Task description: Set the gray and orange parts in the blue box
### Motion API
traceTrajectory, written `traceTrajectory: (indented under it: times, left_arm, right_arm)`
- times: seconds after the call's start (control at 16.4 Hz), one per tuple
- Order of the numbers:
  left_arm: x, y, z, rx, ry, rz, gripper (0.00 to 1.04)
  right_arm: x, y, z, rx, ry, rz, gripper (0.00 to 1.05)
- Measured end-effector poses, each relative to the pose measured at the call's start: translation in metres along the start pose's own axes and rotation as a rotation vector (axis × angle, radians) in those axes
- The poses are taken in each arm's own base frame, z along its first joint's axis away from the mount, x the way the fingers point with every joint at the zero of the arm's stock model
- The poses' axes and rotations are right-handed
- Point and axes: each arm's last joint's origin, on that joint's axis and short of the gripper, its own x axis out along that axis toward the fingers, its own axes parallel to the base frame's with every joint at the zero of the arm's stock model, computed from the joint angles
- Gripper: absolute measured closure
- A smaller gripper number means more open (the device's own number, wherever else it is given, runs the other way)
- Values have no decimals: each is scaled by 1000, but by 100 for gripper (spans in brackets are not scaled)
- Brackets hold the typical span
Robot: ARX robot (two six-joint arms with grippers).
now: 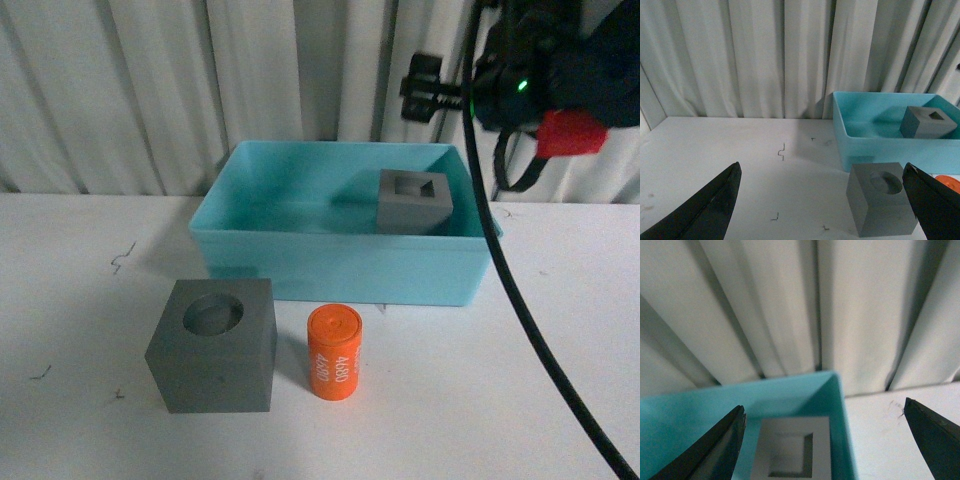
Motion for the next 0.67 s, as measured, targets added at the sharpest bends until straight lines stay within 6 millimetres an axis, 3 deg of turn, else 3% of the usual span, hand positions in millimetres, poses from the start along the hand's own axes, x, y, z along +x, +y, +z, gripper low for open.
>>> traceTrajectory:
  times: [0.12, 0.18, 0.24, 0.3, 0.37, 0.49, 0.67]
  left_arm:
    - [0, 0, 0, 0, 0, 0, 7]
    - [0, 0, 0, 0, 0, 0, 7]
    - [0, 0, 0, 0, 0, 0, 7]
    - [0, 0, 0, 0, 0, 0, 7]
    - [0, 0, 0, 0, 0, 0, 7]
    - [0, 0, 0, 0, 0, 1, 7]
    - [0, 0, 0, 0, 0, 0, 7]
  right_arm:
    - [-84, -24, 56, 81, -142, 18, 6]
    - [-133, -38, 63, 111, -161, 3, 6]
    - [-177, -52, 45, 150, -98, -18, 6]
    - [-206, -61, 13, 165, -23, -31, 6]
    - [-213, -66, -2, 154, -59, -19, 10]
    - [-232, -78, -15, -44, -264, 21, 37]
    - [-261, -98, -41, -150, -279, -7, 78]
